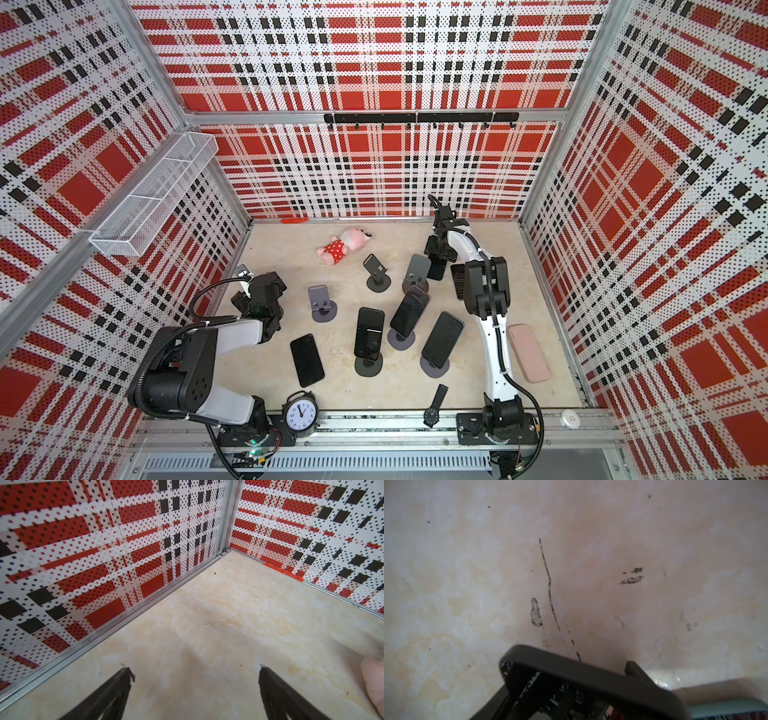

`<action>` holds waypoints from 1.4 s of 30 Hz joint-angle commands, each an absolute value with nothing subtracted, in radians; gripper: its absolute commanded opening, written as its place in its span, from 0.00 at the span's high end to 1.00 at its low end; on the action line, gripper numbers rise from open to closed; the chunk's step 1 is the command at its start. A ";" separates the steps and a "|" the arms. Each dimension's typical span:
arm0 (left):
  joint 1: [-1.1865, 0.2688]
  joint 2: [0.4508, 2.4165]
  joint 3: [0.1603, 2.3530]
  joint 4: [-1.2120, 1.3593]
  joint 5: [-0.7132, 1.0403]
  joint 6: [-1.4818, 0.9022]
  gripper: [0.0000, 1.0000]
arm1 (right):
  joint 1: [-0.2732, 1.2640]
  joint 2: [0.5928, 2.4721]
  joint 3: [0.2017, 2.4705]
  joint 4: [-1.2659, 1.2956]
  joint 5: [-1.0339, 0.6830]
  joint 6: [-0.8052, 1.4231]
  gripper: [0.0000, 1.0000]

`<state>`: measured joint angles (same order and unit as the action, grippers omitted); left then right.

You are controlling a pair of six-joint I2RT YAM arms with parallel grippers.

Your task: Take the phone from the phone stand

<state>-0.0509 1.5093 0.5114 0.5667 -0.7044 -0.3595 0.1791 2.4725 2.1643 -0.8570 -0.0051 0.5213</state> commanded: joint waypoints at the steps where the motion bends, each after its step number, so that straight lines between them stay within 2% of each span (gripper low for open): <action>1: -0.035 1.499 0.519 0.558 -0.714 -0.364 0.02 | 0.175 2.507 2.178 -0.851 0.008 0.514 0.30; 9: -0.031 1.490 0.511 0.558 -0.711 -0.397 0.02 | 0.174 2.509 2.177 -0.838 0.031 0.516 0.28; 35: -0.029 1.459 0.483 0.558 -0.713 -0.402 0.02 | 0.175 2.480 2.083 -0.729 -0.079 0.361 0.23; 42: -0.029 1.468 0.491 0.558 -0.709 -0.398 0.02 | 0.173 2.490 2.099 -0.738 -0.055 0.353 0.22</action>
<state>-0.0399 1.4818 0.4976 0.5522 -0.7036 -0.3965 0.1783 2.4672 2.1090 -0.7078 -0.0368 0.3710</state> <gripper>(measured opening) 0.981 0.782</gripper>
